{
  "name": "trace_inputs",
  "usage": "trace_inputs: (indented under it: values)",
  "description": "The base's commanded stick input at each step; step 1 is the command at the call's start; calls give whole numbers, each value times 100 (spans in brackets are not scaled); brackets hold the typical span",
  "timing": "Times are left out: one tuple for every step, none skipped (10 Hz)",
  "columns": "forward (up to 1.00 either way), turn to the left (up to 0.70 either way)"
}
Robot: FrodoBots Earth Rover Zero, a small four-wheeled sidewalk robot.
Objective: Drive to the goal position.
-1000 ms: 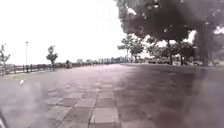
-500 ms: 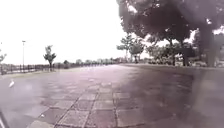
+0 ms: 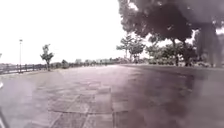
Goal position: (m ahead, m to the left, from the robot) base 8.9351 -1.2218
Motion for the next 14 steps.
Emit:
trace_inputs:
  values:
    - [100, 0]
    - [100, 0]
    - [100, 0]
    - [100, 0]
    - [100, 0]
    - [100, 0]
    - [100, 0]
    - [100, 0]
    - [100, 0]
    - [100, 0]
    - [100, 0]
    - [100, 0]
    - [100, 0]
    - [100, 0]
